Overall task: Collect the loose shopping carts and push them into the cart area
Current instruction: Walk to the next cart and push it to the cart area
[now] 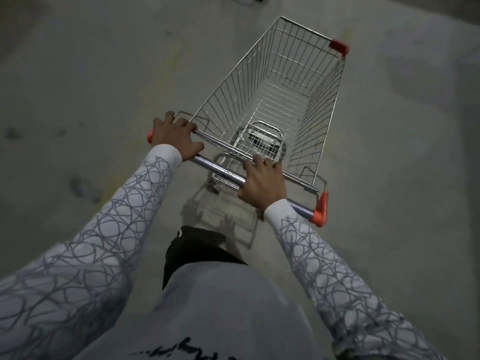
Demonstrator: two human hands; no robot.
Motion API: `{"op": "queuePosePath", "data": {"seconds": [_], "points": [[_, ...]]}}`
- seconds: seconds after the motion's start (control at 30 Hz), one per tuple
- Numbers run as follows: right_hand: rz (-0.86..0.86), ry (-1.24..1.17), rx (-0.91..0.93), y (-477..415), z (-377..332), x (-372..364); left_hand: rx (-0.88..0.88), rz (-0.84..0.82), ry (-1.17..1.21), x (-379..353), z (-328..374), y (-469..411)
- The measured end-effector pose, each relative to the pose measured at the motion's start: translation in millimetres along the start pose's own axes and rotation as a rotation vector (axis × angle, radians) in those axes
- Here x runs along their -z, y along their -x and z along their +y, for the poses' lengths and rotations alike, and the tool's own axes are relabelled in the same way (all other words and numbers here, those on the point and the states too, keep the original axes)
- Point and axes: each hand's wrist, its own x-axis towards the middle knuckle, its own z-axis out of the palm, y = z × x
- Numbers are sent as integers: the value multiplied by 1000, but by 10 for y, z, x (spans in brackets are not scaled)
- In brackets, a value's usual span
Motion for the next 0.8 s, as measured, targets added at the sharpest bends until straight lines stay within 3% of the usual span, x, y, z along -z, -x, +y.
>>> {"op": "queuePosePath", "data": {"seconds": [0.47,0.8], "points": [[-26,-6,393,-2645,-1291,691,395,-32,193,68,-2206,-899],[-86,61,748,-4534,-2723,1007,712,8,318,35,-3812,-1293]]}}
